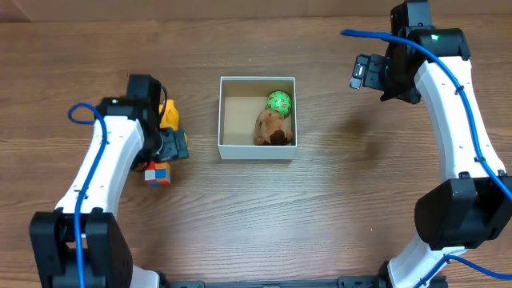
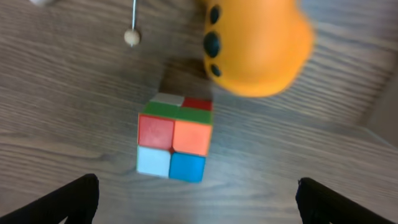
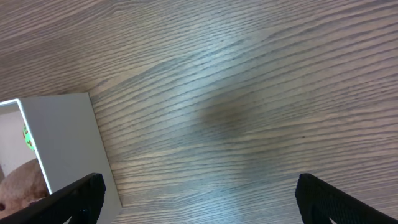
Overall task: Pack container
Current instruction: 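Move the left gripper down over the small colored cube, then close the left gripper on the colored cube beside the yellow dog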
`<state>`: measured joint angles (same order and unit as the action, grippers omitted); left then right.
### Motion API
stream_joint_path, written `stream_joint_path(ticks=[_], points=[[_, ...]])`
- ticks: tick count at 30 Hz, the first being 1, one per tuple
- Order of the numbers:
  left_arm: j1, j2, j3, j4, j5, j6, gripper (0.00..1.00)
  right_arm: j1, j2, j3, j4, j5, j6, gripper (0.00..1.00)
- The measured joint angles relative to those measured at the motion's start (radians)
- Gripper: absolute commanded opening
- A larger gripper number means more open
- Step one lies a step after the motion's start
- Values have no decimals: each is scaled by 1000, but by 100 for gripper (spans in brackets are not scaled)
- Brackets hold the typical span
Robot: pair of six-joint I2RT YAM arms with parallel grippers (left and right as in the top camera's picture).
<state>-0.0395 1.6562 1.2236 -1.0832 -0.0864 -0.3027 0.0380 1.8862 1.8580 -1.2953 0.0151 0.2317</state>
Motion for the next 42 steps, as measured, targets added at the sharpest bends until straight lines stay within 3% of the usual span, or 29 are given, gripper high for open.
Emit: stream_joint_path(ticks=[6,30,42], points=[[0,0,-126,103,-13,1,100,0,0,0,0,0,0,100],[0,0,-282,398,-21,44,100,0,0,0,1,0,0,100],[0,0,-296,434,-21,44,100,0,0,0,0,0,0,100]])
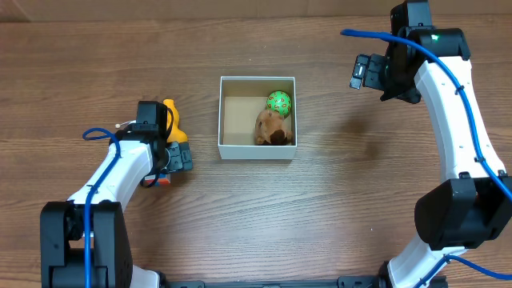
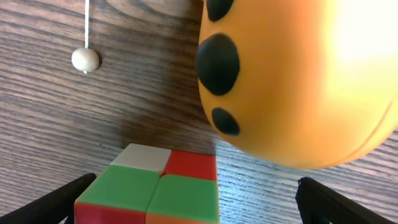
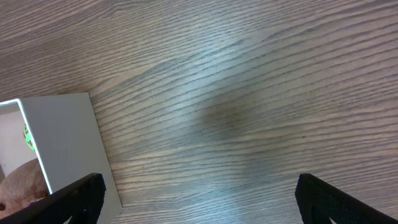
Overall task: Pack container
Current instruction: 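Close the left gripper on the colored cube beside the yellow dog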
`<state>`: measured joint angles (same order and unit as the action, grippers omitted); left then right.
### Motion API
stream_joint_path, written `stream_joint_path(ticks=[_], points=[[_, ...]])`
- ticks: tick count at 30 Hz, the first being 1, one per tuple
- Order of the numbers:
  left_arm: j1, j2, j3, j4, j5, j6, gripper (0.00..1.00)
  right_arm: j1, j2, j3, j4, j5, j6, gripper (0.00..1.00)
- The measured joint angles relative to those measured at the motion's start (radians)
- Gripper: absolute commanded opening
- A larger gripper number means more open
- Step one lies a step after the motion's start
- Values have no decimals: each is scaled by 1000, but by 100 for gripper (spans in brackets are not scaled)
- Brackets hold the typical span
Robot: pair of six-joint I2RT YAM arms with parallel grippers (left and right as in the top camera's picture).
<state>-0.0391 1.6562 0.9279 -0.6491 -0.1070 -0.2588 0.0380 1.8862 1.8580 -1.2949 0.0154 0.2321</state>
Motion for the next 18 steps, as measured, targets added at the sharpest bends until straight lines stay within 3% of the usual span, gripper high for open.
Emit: stream_joint_path(ticks=[7,11,14,18], points=[[0,29,0,10,-1,0,100,0,0,0,0,0,0,100],[0,63,0,16,-3,0,92,0,0,0,0,0,0,100],[0,63,0,14,-2,1,81,0,0,0,0,0,0,100],[0,63,0,14,-3,3,77,0,0,0,0,0,0,100]])
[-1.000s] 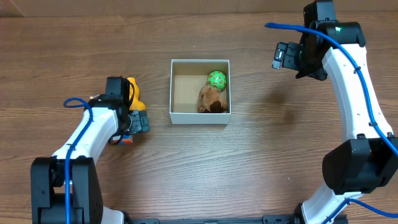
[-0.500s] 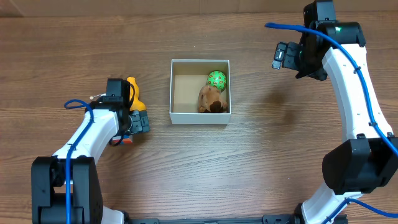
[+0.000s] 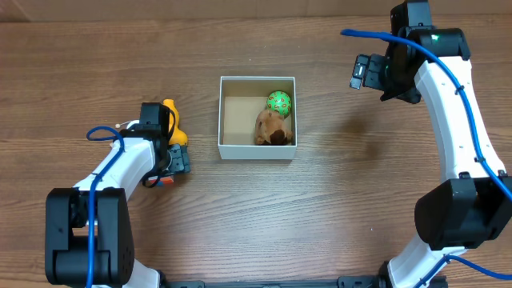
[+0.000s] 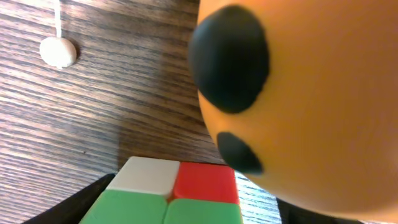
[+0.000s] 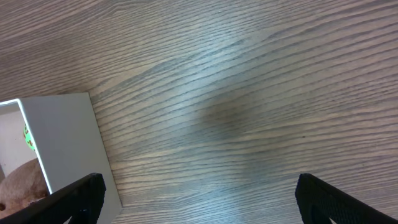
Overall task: Pack container
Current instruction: 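Close the left gripper on the colored cube beside the yellow dog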
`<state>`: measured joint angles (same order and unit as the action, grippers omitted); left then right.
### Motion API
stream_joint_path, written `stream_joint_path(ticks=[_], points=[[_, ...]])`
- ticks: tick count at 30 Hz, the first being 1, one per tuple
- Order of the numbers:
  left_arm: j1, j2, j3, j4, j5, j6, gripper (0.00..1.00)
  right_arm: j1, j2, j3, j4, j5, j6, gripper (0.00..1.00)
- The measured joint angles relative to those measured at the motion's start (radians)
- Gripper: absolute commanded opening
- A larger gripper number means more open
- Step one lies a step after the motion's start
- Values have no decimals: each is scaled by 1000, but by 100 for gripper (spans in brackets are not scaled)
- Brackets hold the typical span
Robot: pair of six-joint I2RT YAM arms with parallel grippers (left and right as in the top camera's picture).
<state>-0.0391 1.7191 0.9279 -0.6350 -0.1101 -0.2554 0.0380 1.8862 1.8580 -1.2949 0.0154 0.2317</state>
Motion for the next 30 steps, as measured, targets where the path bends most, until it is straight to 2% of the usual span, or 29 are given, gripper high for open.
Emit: stream_joint_path(ticks=[7,14,20,24,30], points=[[0,1,0,-4,0,0,61,0,0,0,0,0,0,100],[0,2,23,-87,0,0,57,0,0,0,0,0,0,100],[0,3,134,-190,0,0,54,0,0,0,0,0,0,100],[0,4,208,-251,0,0,67,0,0,0,0,0,0,100],[0,4,240,-299,4,-1,77,0,0,0,0,0,0,100]])
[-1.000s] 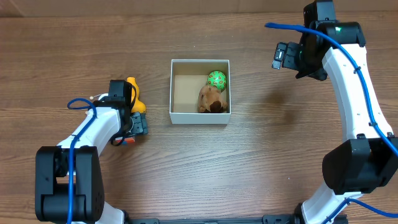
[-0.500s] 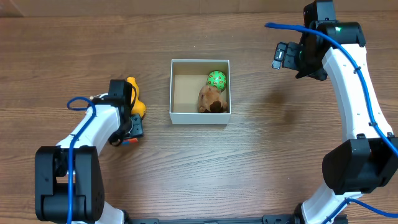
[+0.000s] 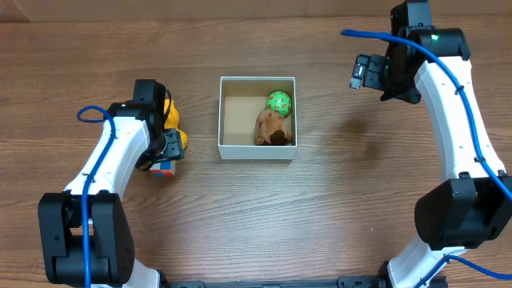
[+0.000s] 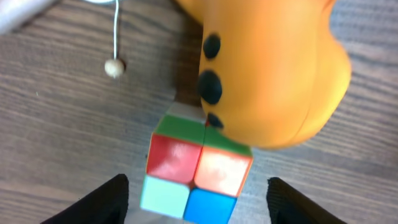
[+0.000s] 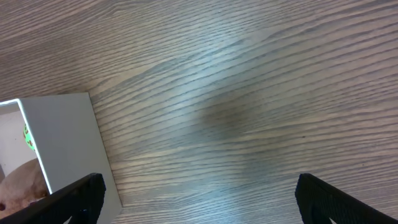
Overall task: Pack container
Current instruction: 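Close the left gripper on the colored cube beside the yellow dog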
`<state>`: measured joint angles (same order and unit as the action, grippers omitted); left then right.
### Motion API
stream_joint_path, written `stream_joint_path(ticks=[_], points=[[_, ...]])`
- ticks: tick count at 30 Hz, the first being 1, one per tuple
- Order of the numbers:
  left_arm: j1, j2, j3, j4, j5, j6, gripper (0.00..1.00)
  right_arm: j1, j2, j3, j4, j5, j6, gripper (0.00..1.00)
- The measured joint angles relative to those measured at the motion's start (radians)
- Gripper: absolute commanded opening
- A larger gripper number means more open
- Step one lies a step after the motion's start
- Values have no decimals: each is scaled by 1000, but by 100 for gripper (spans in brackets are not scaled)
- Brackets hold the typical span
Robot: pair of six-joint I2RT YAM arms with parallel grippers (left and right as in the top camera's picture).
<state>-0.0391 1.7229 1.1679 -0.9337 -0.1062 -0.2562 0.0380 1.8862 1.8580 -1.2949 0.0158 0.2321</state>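
Observation:
A white box (image 3: pixel 258 149) in the middle of the table holds a green ball (image 3: pixel 279 102) and a brown plush toy (image 3: pixel 272 128). Left of the box a multicoloured cube (image 4: pixel 196 168) lies on the wood, touching an orange toy with black spots (image 4: pixel 267 68). My left gripper (image 4: pixel 198 205) hovers open over the cube, with one finger on either side and clear of it. In the overhead view the cube (image 3: pixel 162 168) peeks out under that gripper (image 3: pixel 164 150). My right gripper (image 5: pixel 199 205) is open over bare wood, right of the box.
A small bead on a white string (image 4: pixel 112 67) lies on the table left of the orange toy. The box's white wall (image 5: pixel 62 143) shows at the left edge of the right wrist view. The right arm (image 3: pixel 456 120) stands along the right side.
My left gripper has pulled back from the cube and orange toy, so the whole cube shows again. It is still open. The right arm has not moved.
First, my left gripper hung open above the cube with the whole cube in view. Then it was much closer, with the cube and orange toy filling the view, and closer still after that. Now it is back higher, open, with the cube on the table.

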Motion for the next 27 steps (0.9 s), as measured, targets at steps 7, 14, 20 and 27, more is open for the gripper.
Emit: stream_joint_path(ticks=[7,14,20,27], points=[[0,0,-3,3,9,-4,81,0,0,0,0,0,0,100],[0,0,-71,102,9,-3,86,0,0,0,0,-1,0,100],[0,1,-127,161,9,-3,83,0,0,0,0,0,-1,100],[0,1,-134,205,9,-3,82,0,0,0,0,-1,0,100]])
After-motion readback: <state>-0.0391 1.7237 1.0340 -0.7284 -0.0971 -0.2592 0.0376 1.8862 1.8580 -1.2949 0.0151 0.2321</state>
